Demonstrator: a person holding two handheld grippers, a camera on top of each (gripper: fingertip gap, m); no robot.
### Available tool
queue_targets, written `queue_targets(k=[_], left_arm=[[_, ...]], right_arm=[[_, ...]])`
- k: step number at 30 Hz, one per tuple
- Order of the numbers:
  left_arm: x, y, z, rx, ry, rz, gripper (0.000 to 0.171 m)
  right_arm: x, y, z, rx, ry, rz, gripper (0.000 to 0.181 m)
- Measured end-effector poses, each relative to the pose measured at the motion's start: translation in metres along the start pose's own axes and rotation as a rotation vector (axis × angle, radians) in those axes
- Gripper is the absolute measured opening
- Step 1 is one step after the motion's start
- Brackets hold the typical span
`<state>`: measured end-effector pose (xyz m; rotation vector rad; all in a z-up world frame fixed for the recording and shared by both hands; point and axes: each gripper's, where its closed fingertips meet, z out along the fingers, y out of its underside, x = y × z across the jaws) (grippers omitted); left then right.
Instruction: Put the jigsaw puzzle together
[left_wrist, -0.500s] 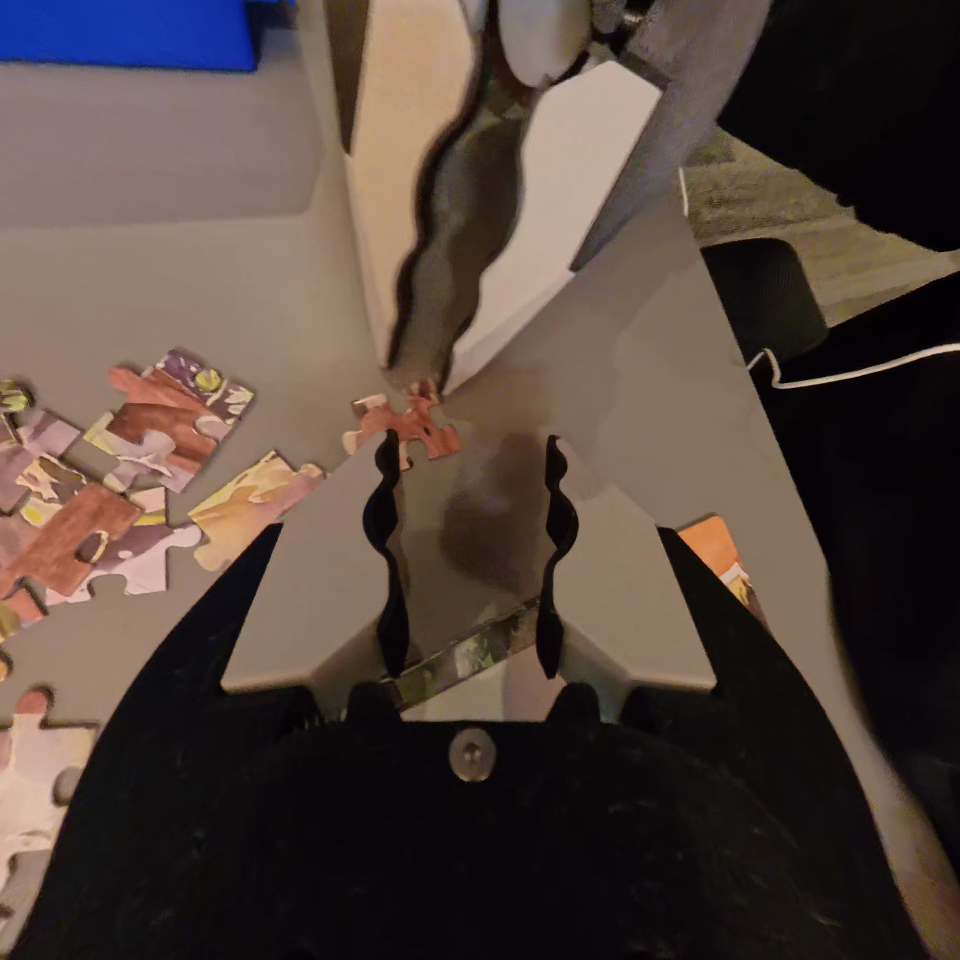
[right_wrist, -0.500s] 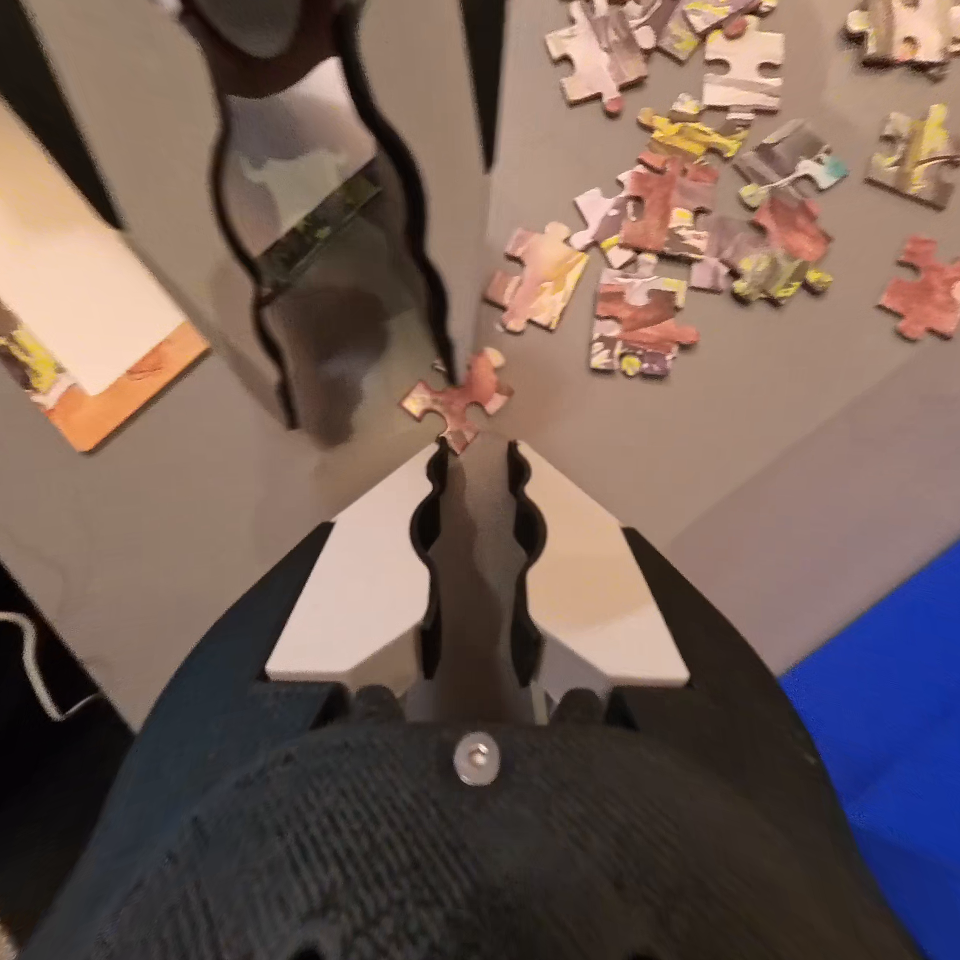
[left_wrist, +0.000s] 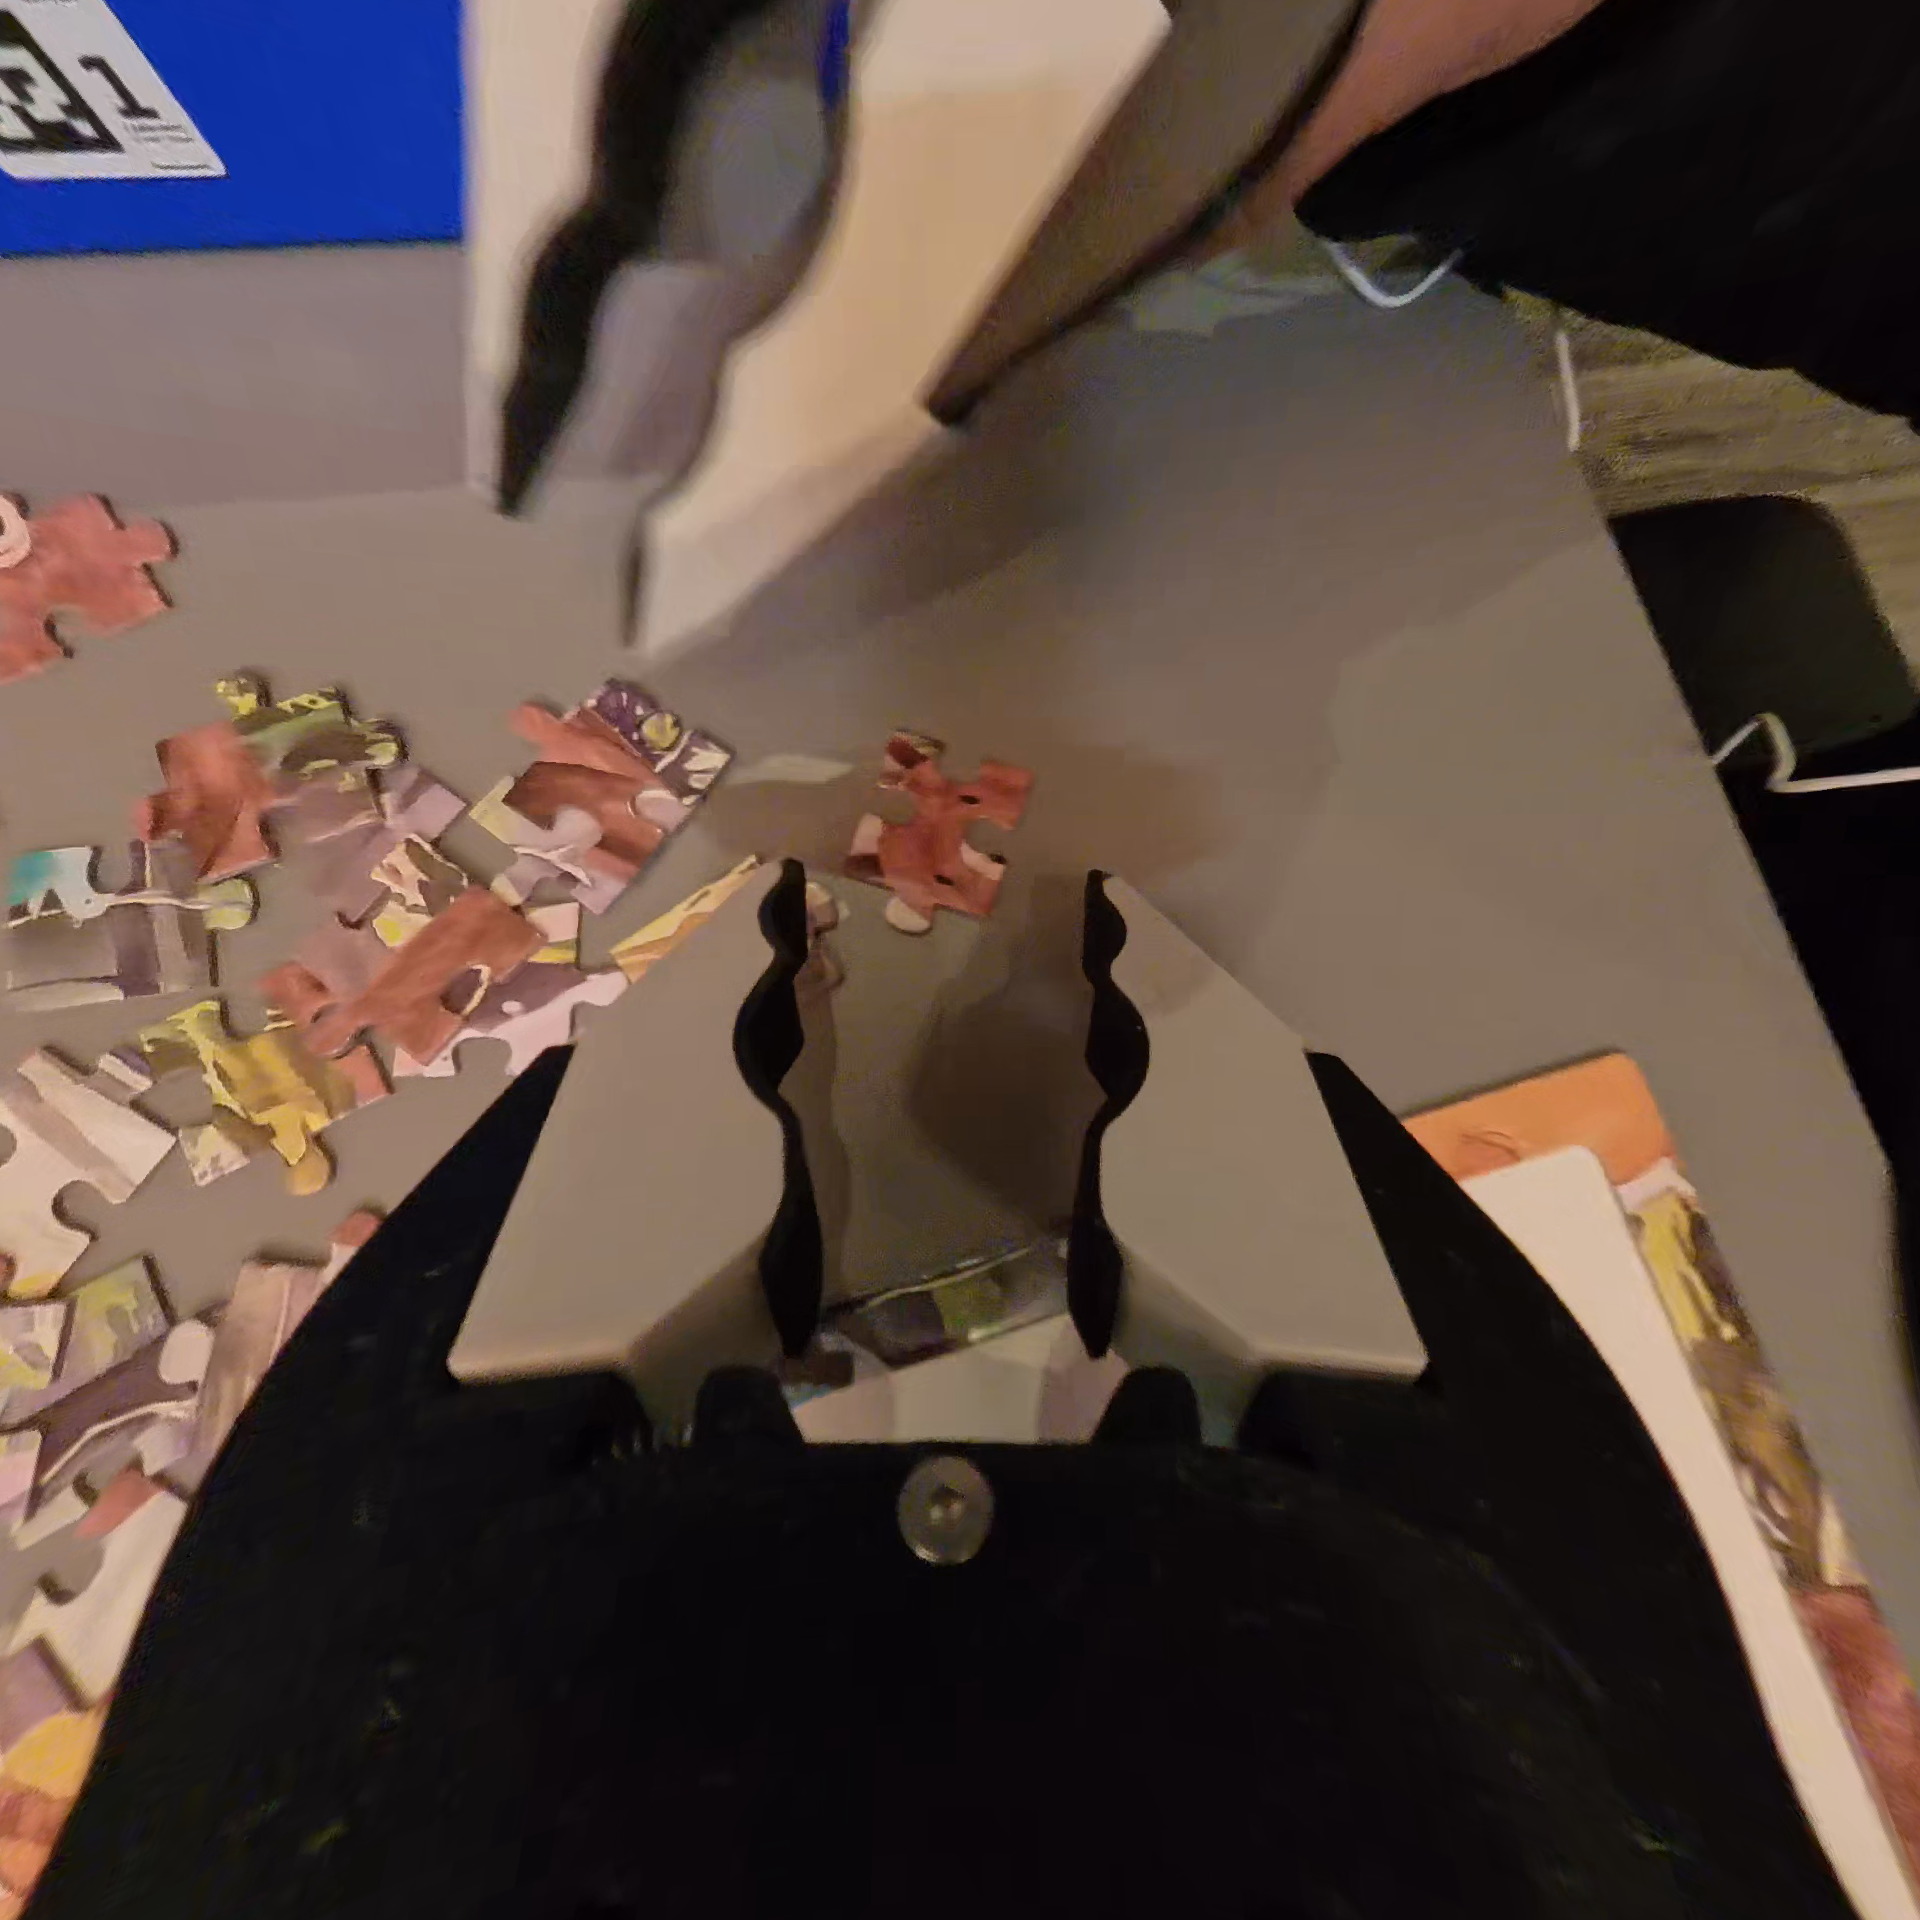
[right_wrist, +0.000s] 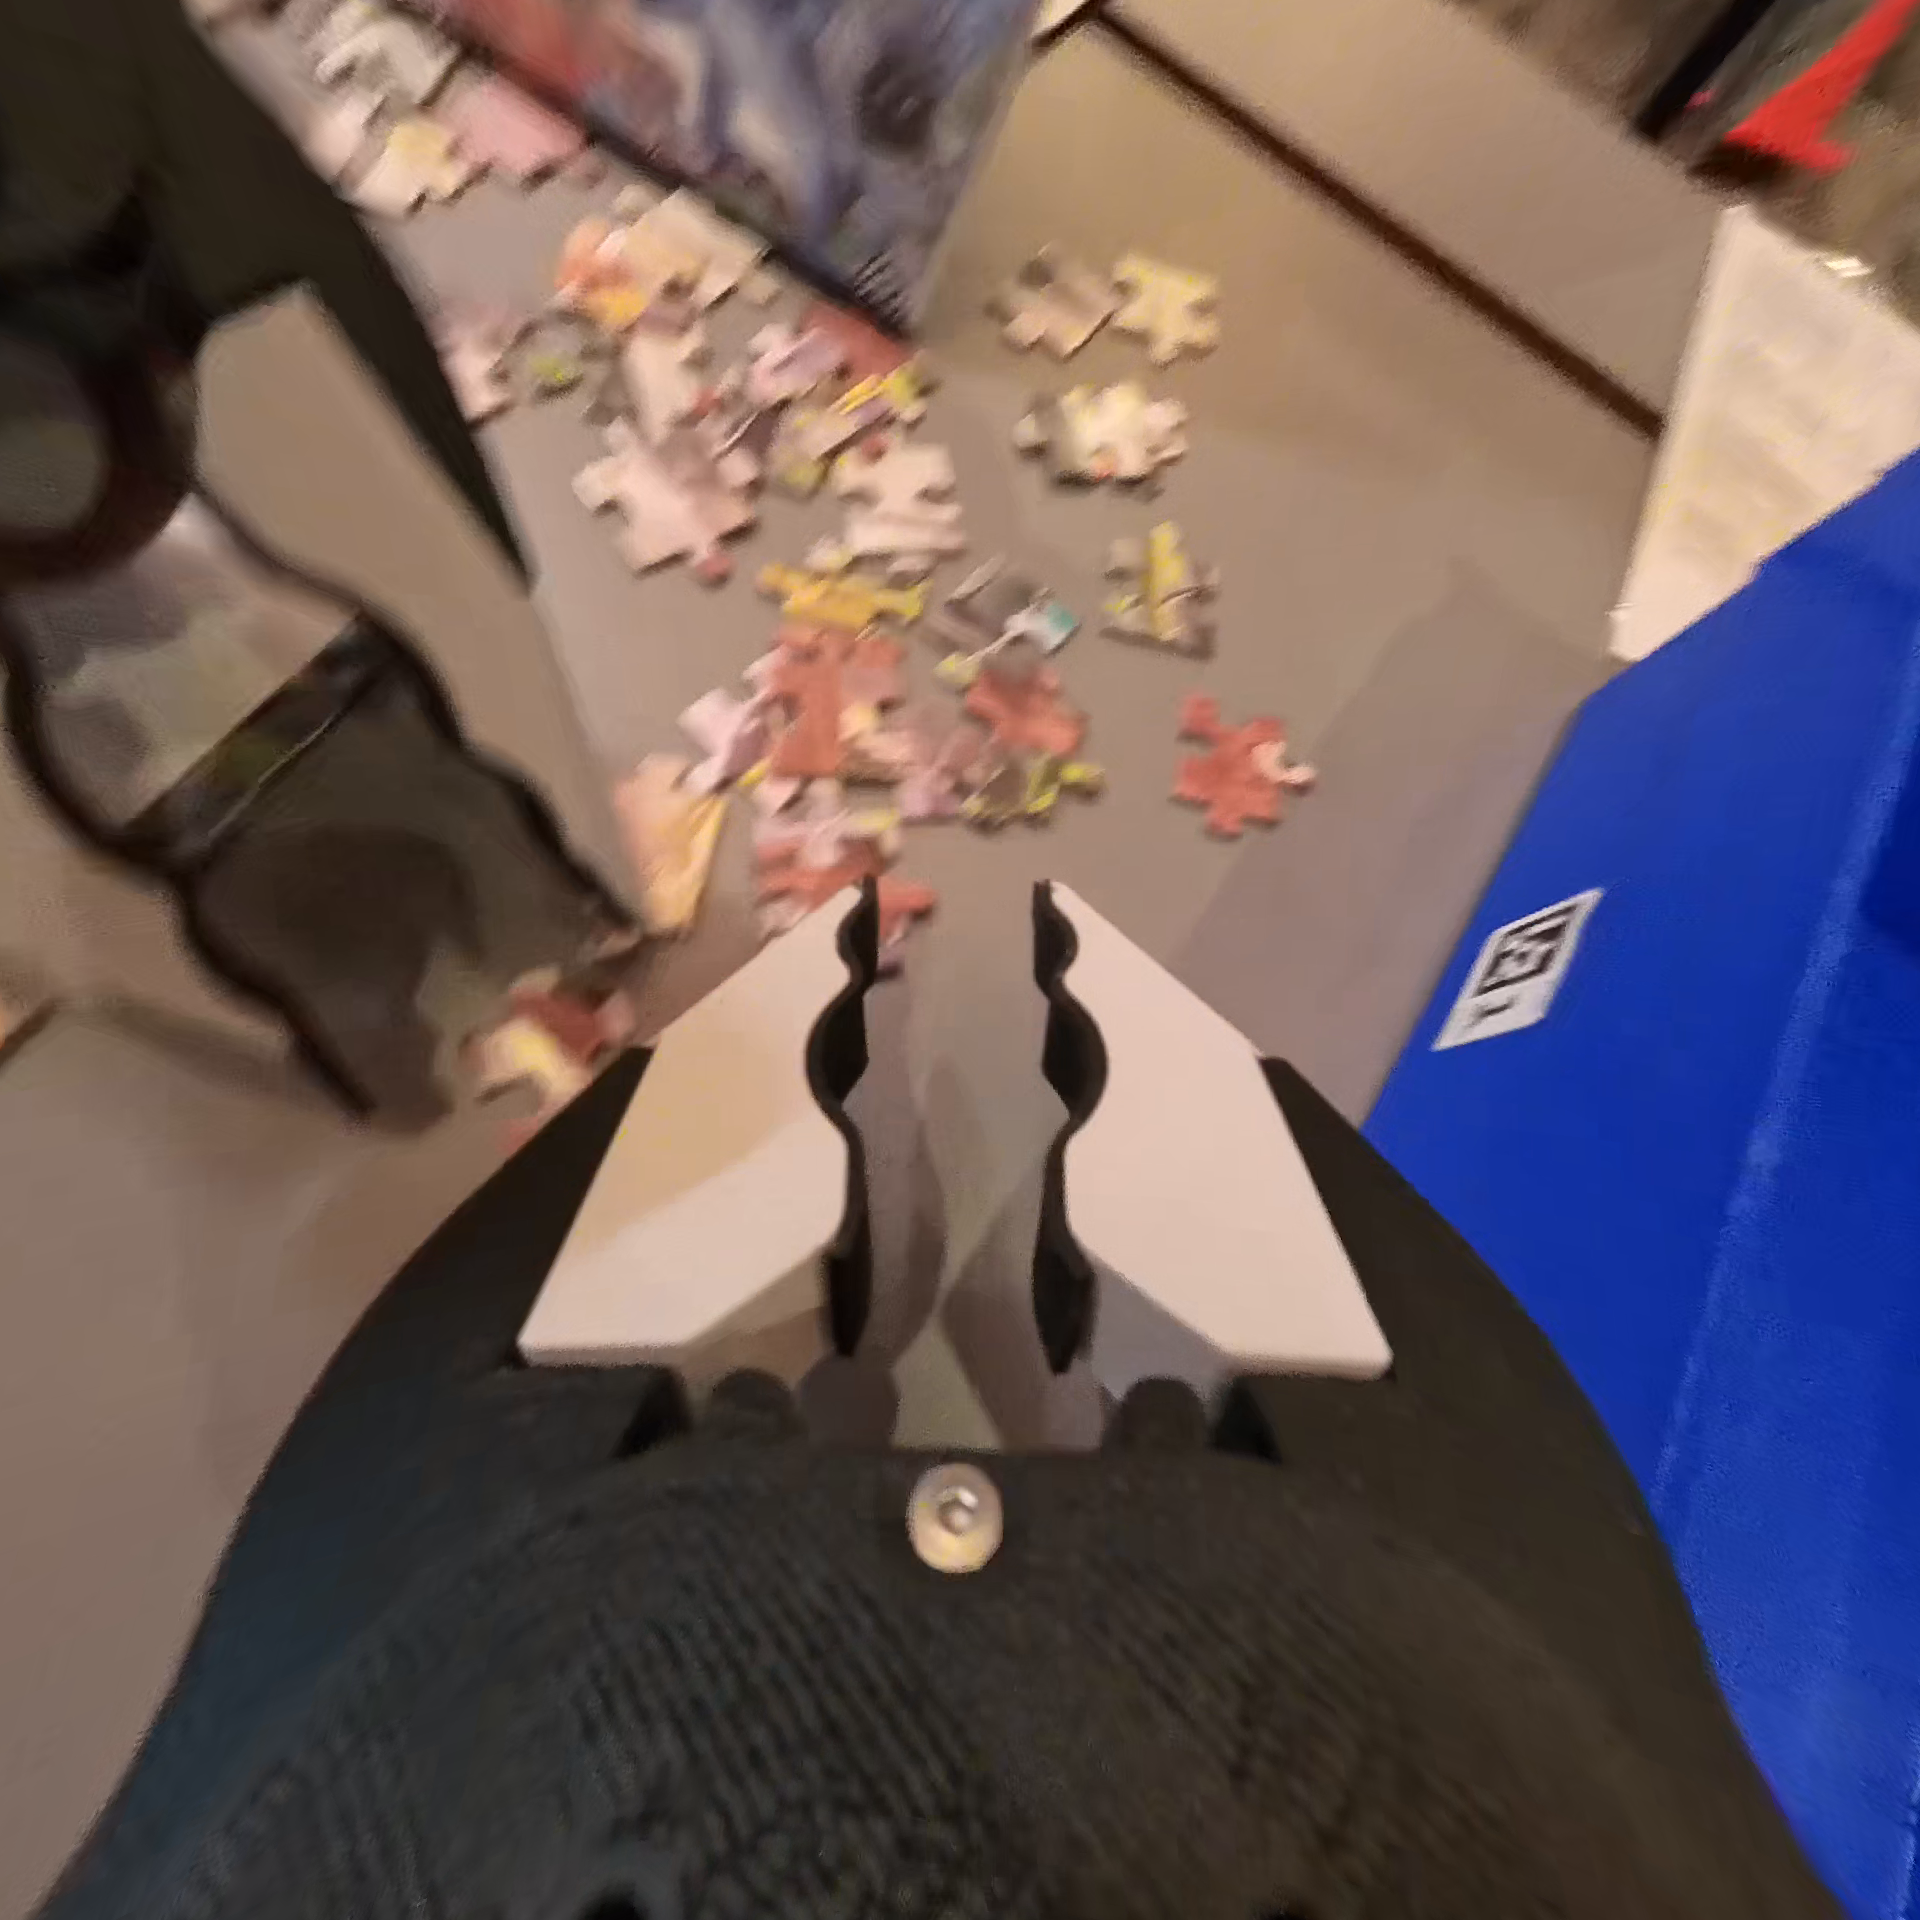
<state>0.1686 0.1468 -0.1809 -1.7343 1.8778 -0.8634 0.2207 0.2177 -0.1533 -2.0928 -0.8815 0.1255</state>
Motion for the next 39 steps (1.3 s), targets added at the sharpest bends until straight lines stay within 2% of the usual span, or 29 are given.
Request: queue_targets(k=[3, 6, 9, 14, 17, 21, 23, 24, 27, 31, 39], left_arm=[[-0.001, 0.004, 0.010, -0.012, 0.029, -0.009, 0.055], [0.004, 0.003, 0.009, -0.006, 0.079, -0.046, 0.057], [0.010, 0.008, 0.005, -0.023, 0.086, -0.040, 0.056], [0.025, 0.016, 0.000, -0.032, 0.100, -0.026, 0.054], [0.032, 0.019, -0.004, -0.033, 0.095, -0.015, 0.053], [0.038, 0.018, -0.015, 0.001, 0.080, -0.012, 0.051], [0.041, 0.017, -0.023, 0.015, 0.072, -0.014, 0.051], [0.043, 0.018, -0.027, 0.018, 0.063, -0.012, 0.051], [0.050, 0.017, -0.040, 0.047, 0.029, -0.006, 0.051], [0.061, 0.024, -0.058, 0.072, -0.012, -0.024, 0.051], [0.072, 0.044, -0.080, 0.103, -0.052, -0.106, 0.050]], right_arm=[[0.023, -0.017, 0.023, 0.050, 0.031, 0.129, 0.052], [0.042, -0.026, 0.042, 0.052, 0.009, 0.336, 0.065], [0.065, -0.023, 0.053, -0.015, 0.127, 0.353, 0.065], [0.079, -0.010, 0.069, -0.126, 0.262, 0.303, 0.066], [0.079, -0.005, 0.080, -0.140, 0.252, 0.357, 0.068], [0.074, -0.003, 0.085, -0.110, 0.209, 0.473, 0.058], [0.078, 0.001, 0.081, -0.104, 0.235, 0.509, 0.034], [0.079, 0.003, 0.079, -0.102, 0.243, 0.527, 0.031], [0.075, 0.008, 0.072, -0.108, 0.261, 0.522, 0.031], [0.055, 0.016, 0.056, -0.118, 0.231, 0.493, 0.031], [0.007, 0.035, -0.005, -0.153, 0.202, 0.389, 0.031]])
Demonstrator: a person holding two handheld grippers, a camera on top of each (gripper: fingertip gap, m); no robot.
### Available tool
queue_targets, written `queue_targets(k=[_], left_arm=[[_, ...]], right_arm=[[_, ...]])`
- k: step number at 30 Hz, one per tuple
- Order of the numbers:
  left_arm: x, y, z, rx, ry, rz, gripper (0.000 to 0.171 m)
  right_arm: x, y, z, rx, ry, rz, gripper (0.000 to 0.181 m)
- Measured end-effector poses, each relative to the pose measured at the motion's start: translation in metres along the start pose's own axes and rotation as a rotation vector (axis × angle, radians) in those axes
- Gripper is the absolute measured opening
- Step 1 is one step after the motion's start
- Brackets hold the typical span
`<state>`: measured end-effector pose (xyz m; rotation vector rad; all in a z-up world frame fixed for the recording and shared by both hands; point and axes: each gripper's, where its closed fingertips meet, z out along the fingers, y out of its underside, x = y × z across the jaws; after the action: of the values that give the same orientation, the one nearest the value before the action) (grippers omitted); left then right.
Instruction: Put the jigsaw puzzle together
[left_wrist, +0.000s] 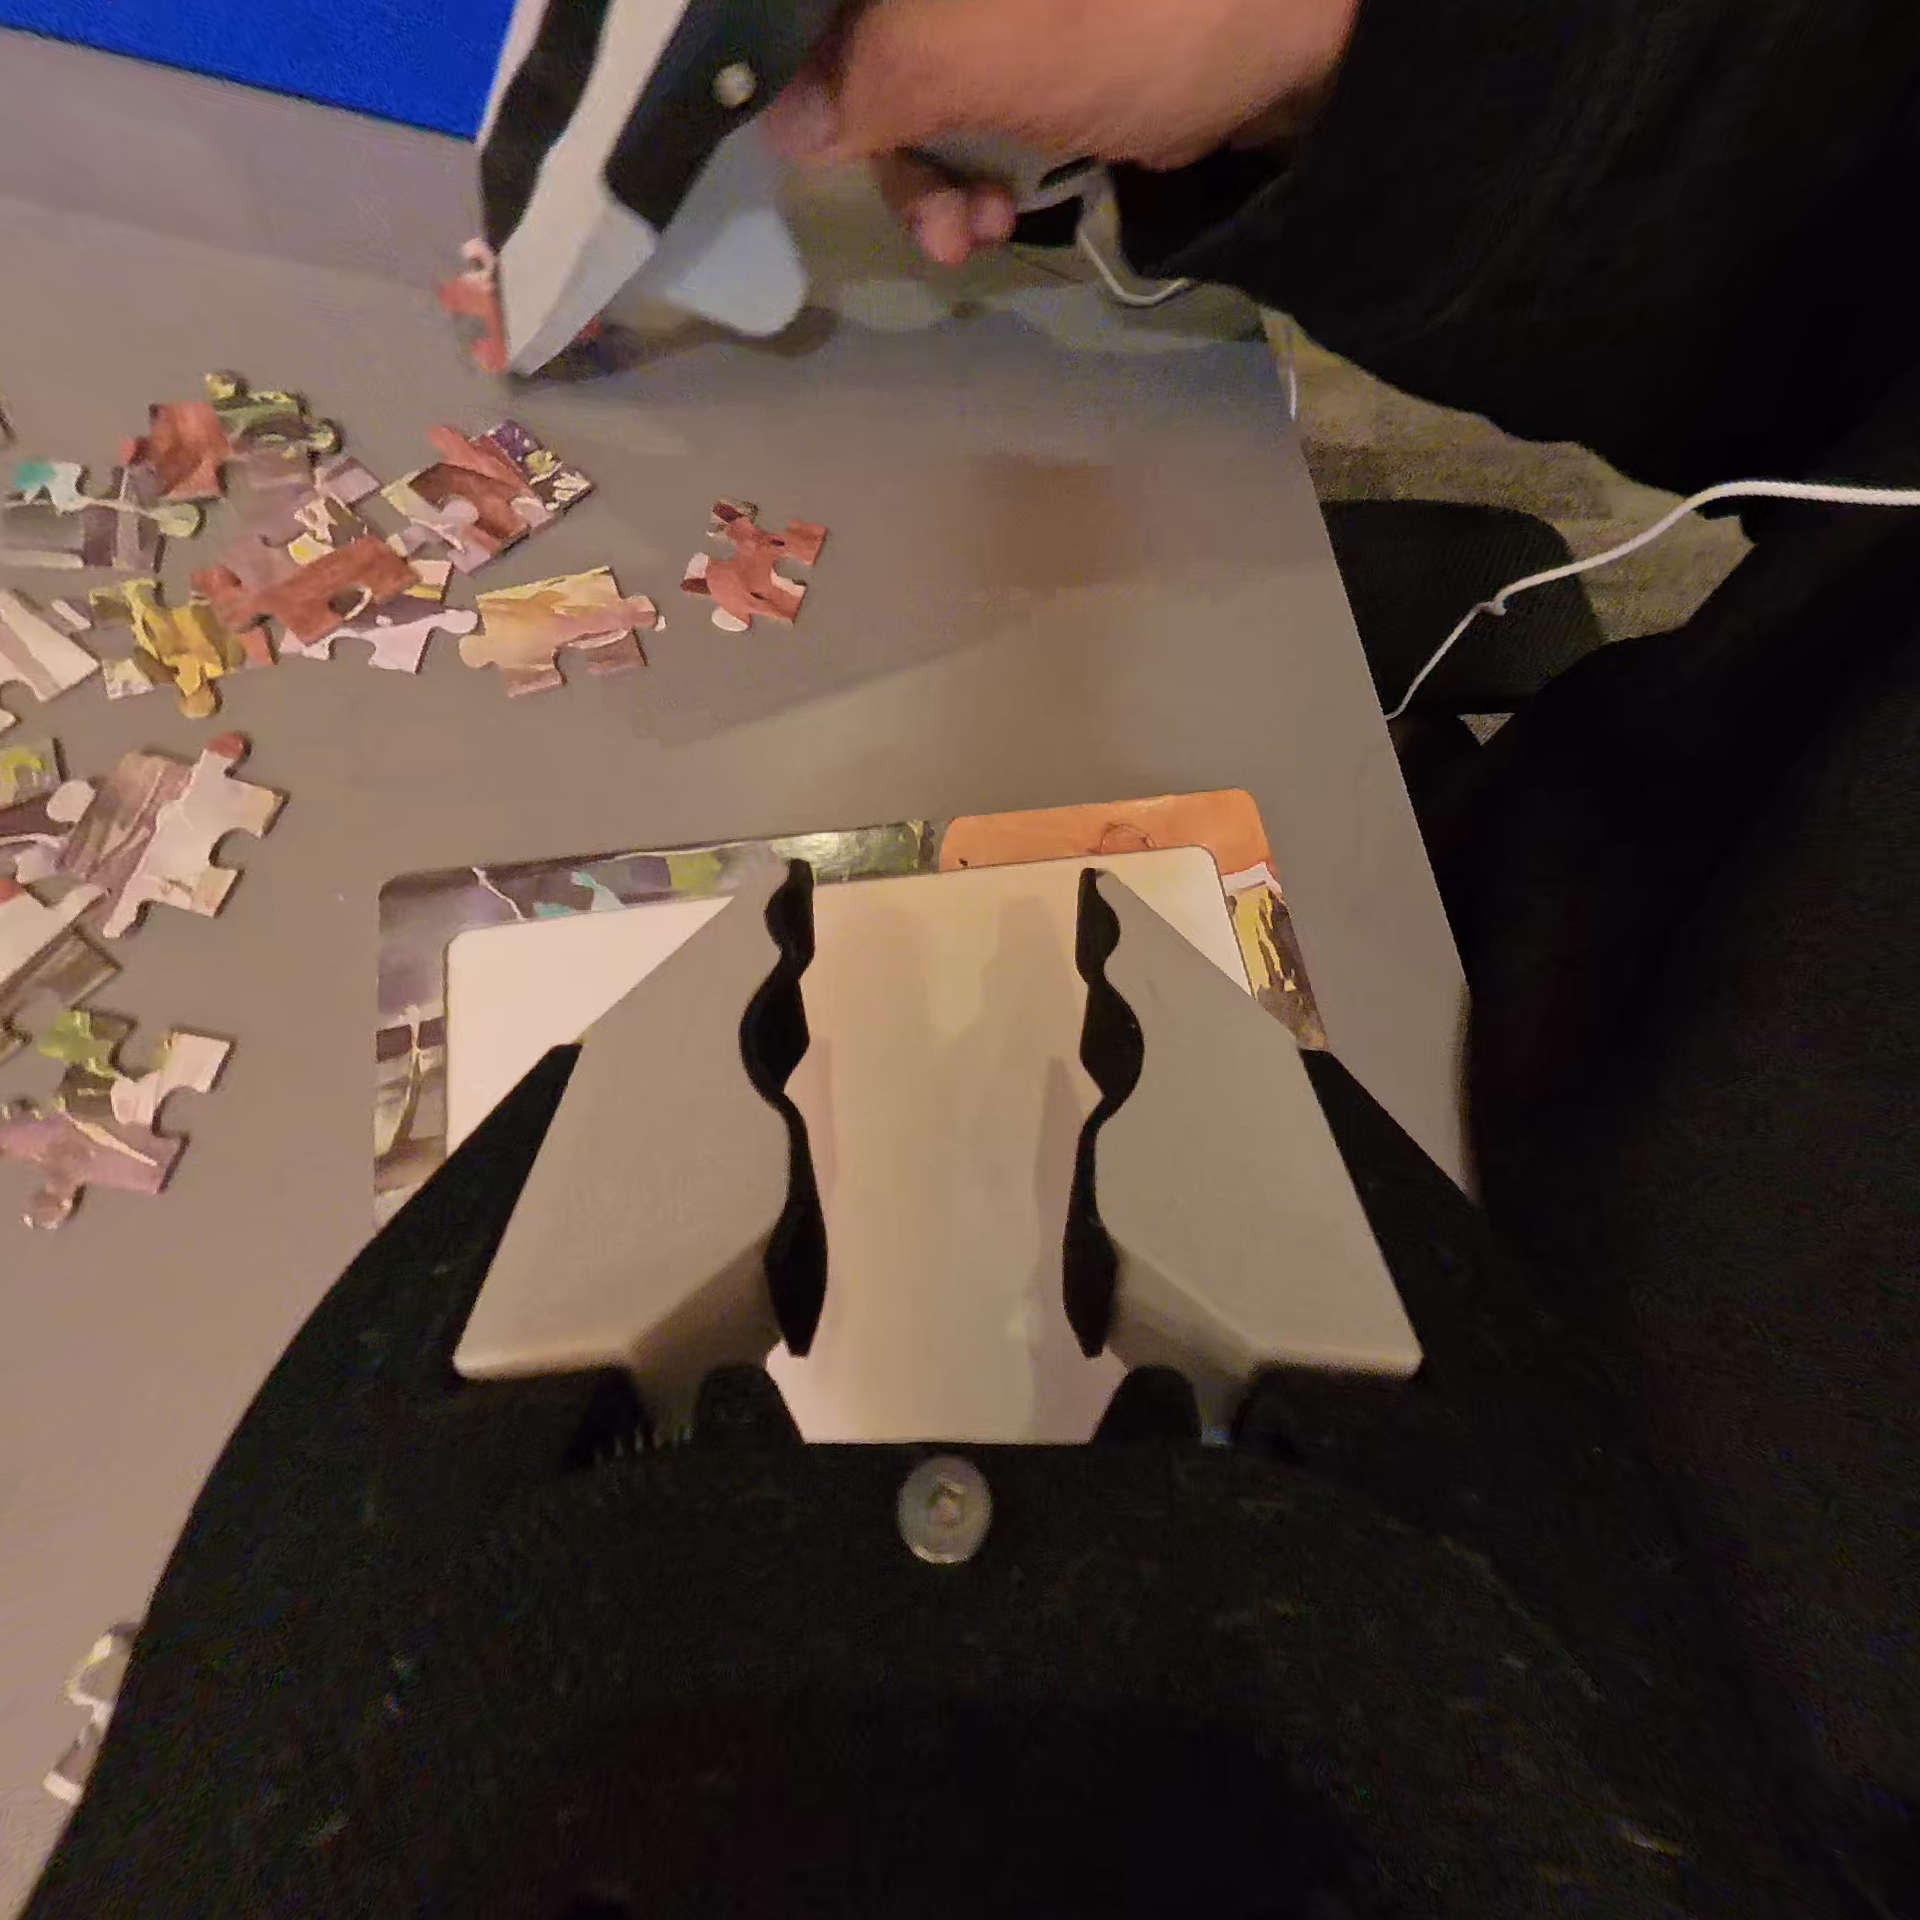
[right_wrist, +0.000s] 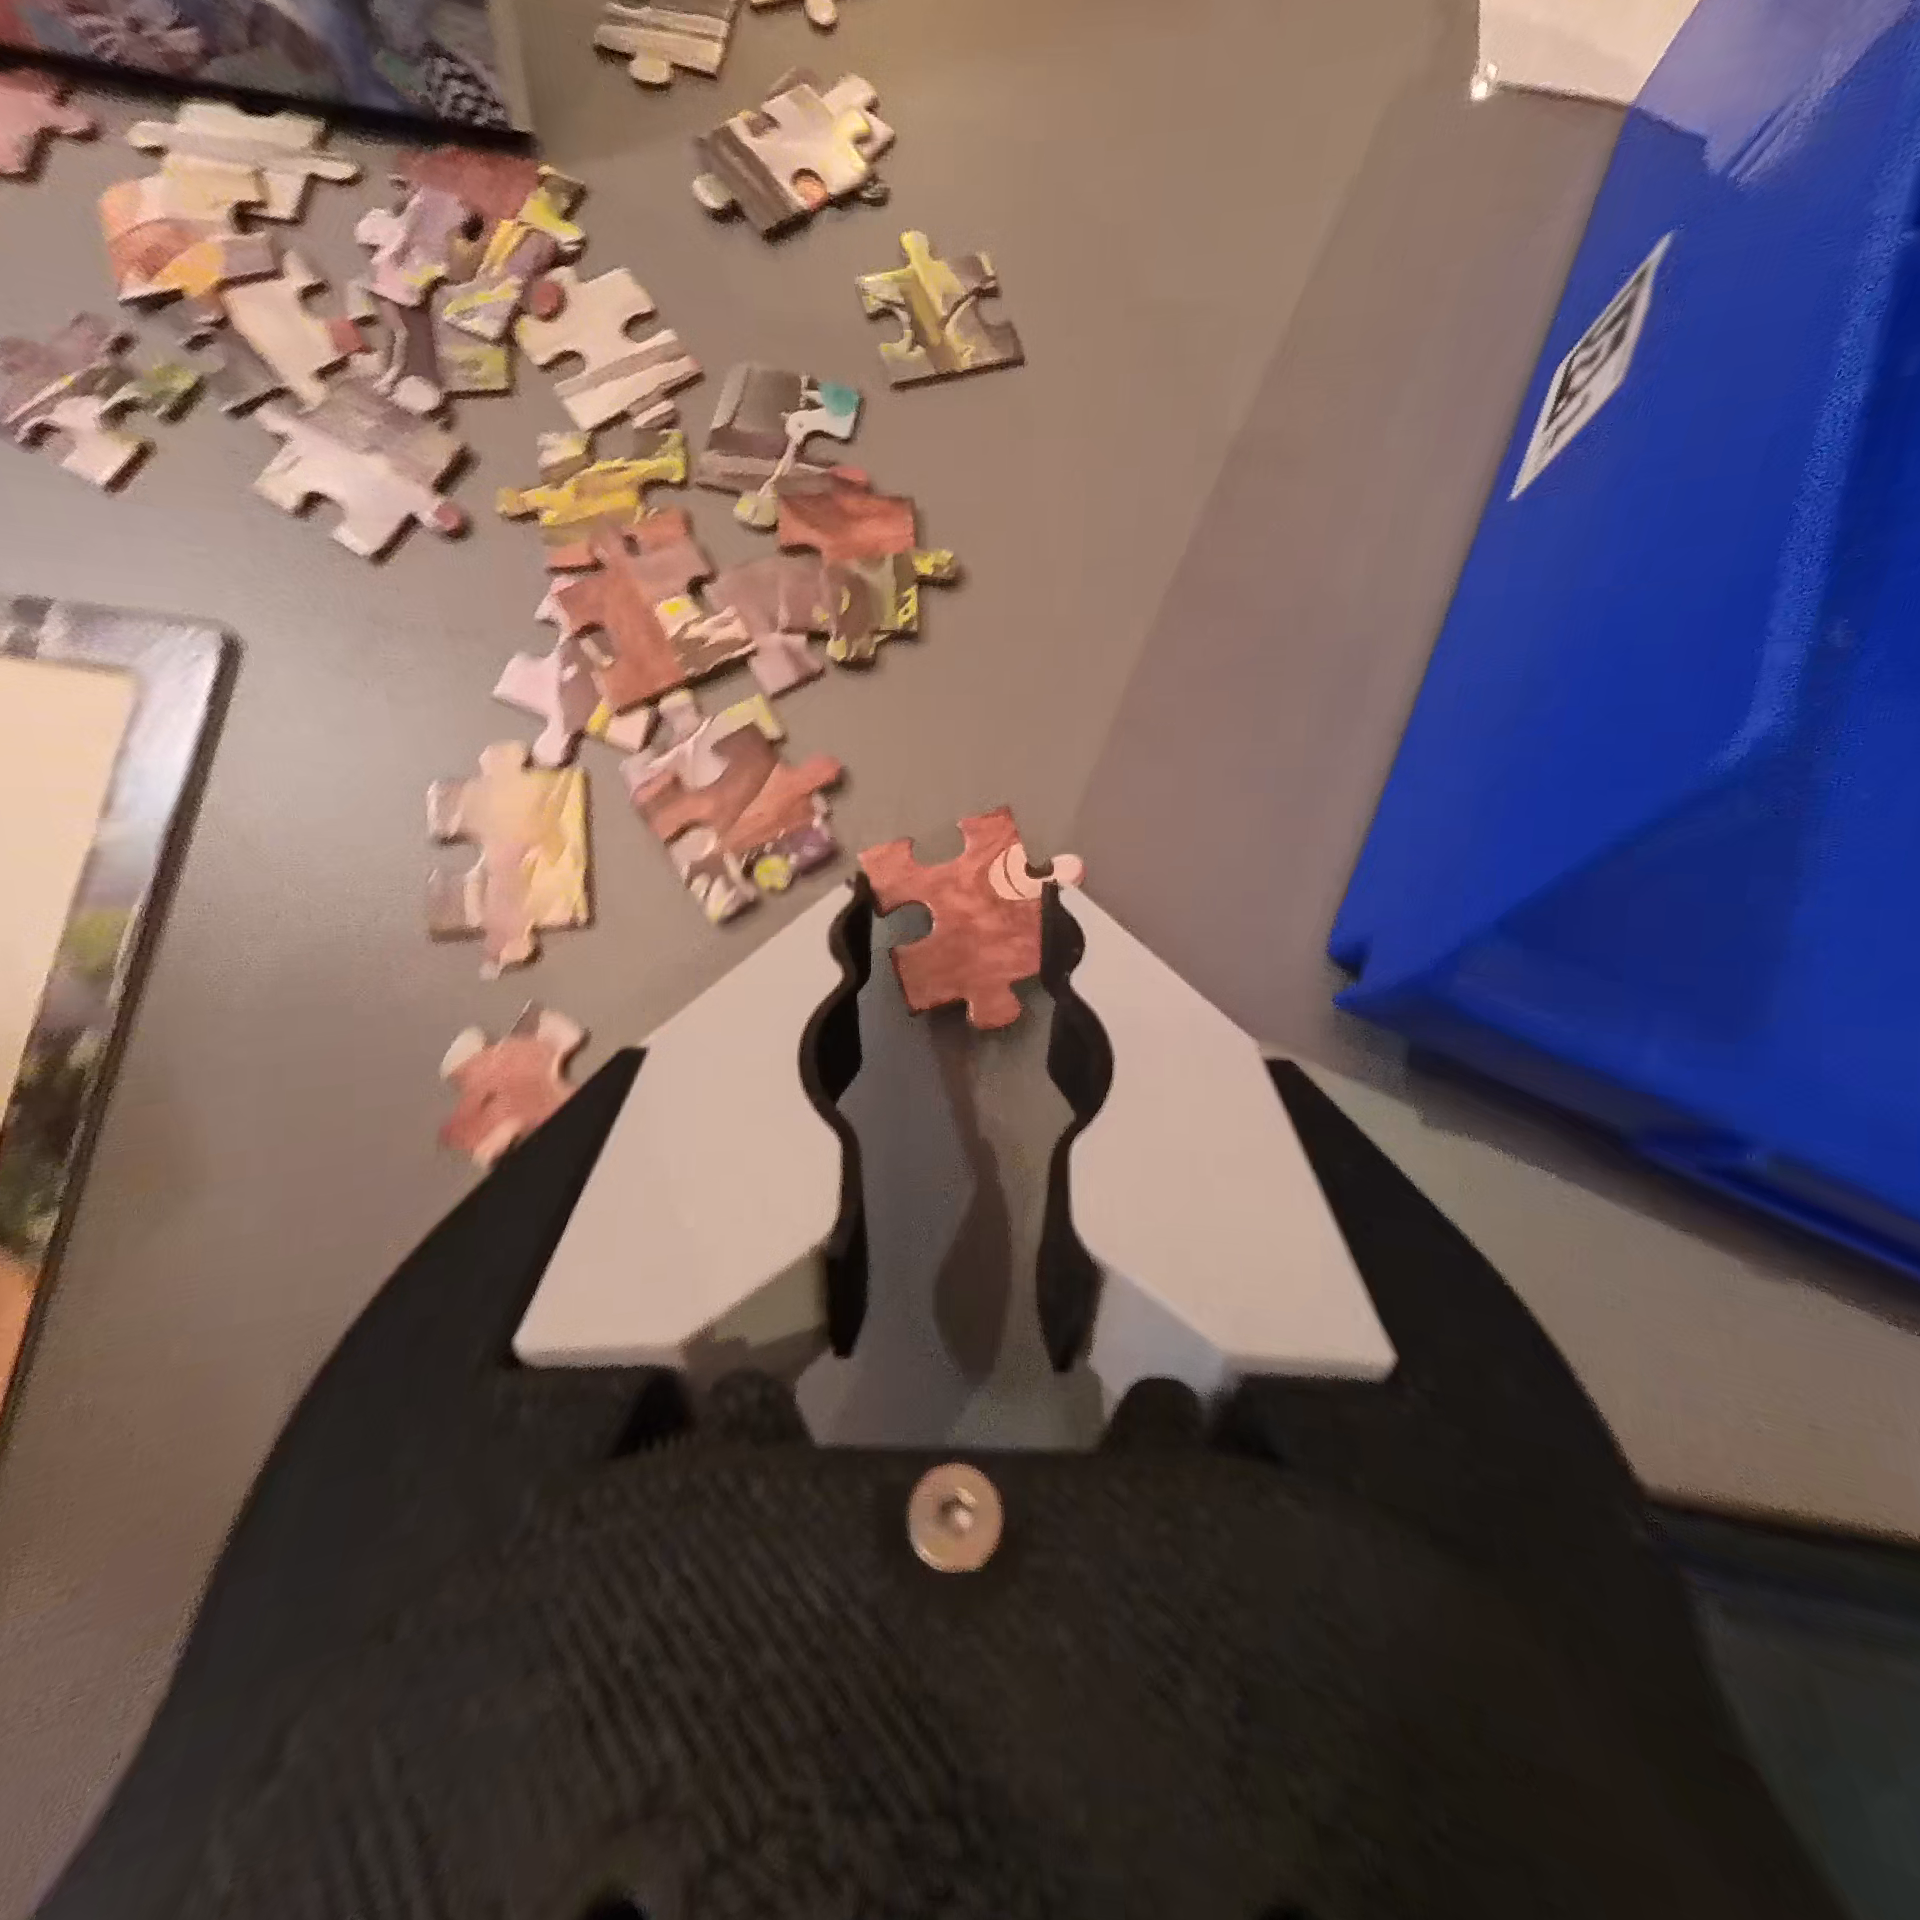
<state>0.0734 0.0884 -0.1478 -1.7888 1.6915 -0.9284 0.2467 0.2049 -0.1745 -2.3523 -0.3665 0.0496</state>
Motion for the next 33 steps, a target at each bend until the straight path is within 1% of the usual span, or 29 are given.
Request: queue_targets(k=[2, 3, 7, 9, 11, 13, 16, 22, 33], left_arm=[[0.000, 0.000, 0.001, 0.005, 0.006, -0.016, 0.050], [0.002, 0.000, 0.003, 0.010, 0.013, -0.021, 0.050], [0.005, -0.014, 0.018, 0.027, 0.025, -0.013, 0.049], [0.000, -0.019, 0.031, 0.009, 0.005, -0.001, 0.048], [-0.009, -0.022, 0.044, -0.022, -0.025, 0.016, 0.046], [-0.018, -0.025, 0.055, -0.043, -0.042, 0.017, 0.045], [-0.028, -0.030, 0.066, -0.052, -0.032, -0.012, 0.042], [-0.039, -0.035, 0.074, -0.054, -0.010, -0.046, 0.038], [-0.050, -0.035, 0.087, -0.065, 0.021, -0.055, 0.035]], right_arm=[[-0.008, 0.002, -0.019, 0.031, -0.035, -0.057, 0.030], [-0.017, 0.004, -0.028, 0.044, -0.084, -0.099, 0.031], [-0.069, 0.023, -0.055, 0.098, -0.360, -0.359, 0.030], [-0.085, 0.038, -0.057, 0.092, -0.445, -0.465, 0.030], [-0.093, 0.049, -0.053, 0.061, -0.492, -0.504, 0.031], [-0.094, 0.055, -0.048, 0.035, -0.509, -0.521, 0.031], [-0.096, 0.053, -0.047, 0.044, -0.523, -0.548, 0.031], [-0.098, 0.055, -0.041, 0.023, -0.536, -0.591, 0.030], [-0.101, 0.055, -0.041, -0.001, -0.548, -0.589, 0.034]])
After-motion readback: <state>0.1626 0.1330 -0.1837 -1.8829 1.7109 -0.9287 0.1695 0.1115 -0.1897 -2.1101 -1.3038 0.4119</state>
